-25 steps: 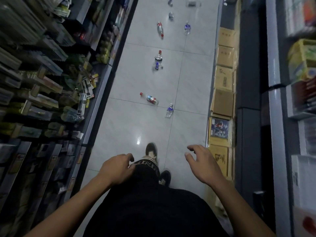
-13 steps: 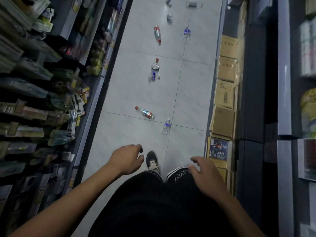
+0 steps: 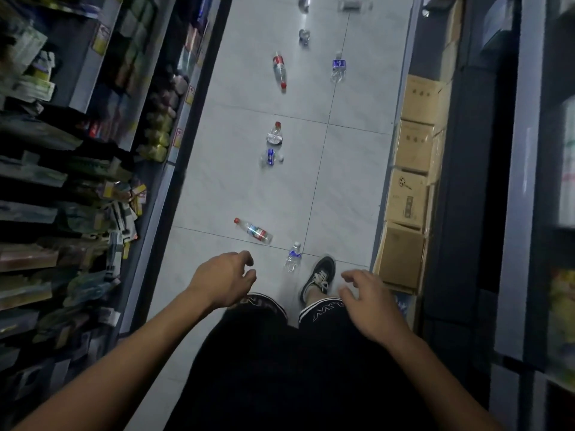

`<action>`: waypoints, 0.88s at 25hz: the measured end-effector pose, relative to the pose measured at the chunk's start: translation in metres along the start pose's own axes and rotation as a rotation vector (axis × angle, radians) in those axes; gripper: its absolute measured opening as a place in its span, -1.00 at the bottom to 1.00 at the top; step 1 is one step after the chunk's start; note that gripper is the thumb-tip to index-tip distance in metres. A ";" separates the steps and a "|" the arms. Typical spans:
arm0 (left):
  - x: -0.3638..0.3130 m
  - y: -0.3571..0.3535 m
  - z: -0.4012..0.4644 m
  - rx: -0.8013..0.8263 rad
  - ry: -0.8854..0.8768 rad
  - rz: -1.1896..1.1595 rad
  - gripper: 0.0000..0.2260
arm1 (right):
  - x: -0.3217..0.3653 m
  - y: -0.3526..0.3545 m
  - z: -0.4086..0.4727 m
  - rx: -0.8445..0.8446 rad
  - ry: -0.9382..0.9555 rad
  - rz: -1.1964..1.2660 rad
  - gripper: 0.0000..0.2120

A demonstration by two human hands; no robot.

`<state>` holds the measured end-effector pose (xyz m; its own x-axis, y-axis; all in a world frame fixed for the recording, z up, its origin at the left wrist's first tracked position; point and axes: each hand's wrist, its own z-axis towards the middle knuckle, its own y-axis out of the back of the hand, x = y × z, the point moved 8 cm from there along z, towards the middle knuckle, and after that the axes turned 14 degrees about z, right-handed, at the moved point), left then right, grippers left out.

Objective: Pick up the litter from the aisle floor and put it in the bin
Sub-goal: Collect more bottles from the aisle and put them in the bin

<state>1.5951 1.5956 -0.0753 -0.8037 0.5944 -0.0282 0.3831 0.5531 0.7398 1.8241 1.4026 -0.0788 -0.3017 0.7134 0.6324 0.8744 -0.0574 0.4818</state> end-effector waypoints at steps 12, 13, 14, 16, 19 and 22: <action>0.063 -0.157 0.281 0.313 0.353 -0.810 -0.79 | -0.075 -0.176 0.205 0.174 -0.280 -0.011 -0.74; 0.070 -0.191 0.310 0.305 0.483 -0.971 -0.80 | -0.096 -0.205 0.226 0.185 -0.320 -0.003 -0.78; 0.075 -0.231 0.341 0.285 0.609 -1.099 -0.83 | -0.124 -0.240 0.252 0.198 -0.362 0.012 -0.81; 0.072 -0.308 0.395 0.282 0.764 -1.200 -0.84 | -0.175 -0.303 0.303 0.211 -0.436 0.057 -0.81; 0.070 -0.427 0.467 0.329 0.853 -1.135 -0.61 | -0.258 -0.394 0.387 0.207 -0.527 0.112 -0.67; 0.091 -0.519 0.530 0.284 0.994 -1.039 -0.19 | -0.334 -0.460 0.462 0.063 -0.680 0.239 -0.47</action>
<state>1.5645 1.6719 -0.8183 -0.6996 -0.7078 0.0975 -0.5711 0.6360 0.5190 1.6981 1.5131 -0.7918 0.1855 0.9643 0.1889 0.9135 -0.2400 0.3285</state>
